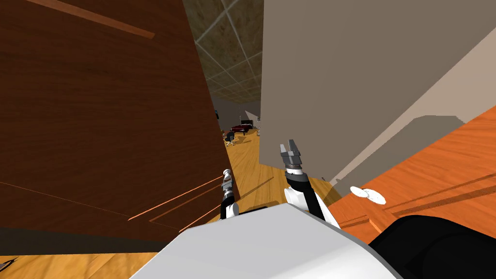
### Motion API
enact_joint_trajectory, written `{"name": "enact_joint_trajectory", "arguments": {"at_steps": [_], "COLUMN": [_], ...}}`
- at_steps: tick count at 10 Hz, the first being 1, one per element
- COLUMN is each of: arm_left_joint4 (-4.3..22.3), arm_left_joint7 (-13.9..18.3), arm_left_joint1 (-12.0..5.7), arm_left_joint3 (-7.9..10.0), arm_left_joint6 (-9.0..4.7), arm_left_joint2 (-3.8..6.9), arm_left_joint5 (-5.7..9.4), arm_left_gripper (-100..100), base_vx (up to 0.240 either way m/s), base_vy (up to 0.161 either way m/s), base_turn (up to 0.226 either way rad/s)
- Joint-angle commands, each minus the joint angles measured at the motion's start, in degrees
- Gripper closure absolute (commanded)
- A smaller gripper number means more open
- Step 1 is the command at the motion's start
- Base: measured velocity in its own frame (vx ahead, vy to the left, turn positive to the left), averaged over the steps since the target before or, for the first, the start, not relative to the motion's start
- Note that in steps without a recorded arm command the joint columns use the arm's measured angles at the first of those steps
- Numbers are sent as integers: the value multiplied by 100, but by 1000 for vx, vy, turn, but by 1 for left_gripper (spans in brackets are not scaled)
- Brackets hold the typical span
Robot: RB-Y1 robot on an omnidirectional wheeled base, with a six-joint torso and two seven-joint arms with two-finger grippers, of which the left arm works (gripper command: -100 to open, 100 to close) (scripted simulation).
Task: Push the door open
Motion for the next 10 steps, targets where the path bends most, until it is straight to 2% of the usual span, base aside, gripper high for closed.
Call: {"name": "enact_joint_trajectory", "arguments": {"at_steps": [1, 3, 4, 5, 8, 9, 10], "arm_left_joint4": [87, 105, 105, 123, 147, 85, 114], "arm_left_joint7": [31, 9, 9, -12, -41, -102, -101], "arm_left_joint1": [-93, -113, -113, -132, -159, -108, -134], "arm_left_joint3": [109, 218, 218, 325, 468, 427, 521], "arm_left_joint6": [-107, -156, -156, -205, -271, -204, -269], "arm_left_joint2": [69, 105, 105, 116, 91, 75, 152], "arm_left_joint5": [74, 178, 178, 280, 417, 396, 496], "arm_left_gripper": [100, 100, 100, 100, 100, 100, 100], "base_vx": [190, 193, 148, 182, 217, 109, 166], "base_vy": [-59, -25, -21, -37, -65, -28, 9], "base_turn": [46, 52, 41, 69, 72, 41, 46]}}
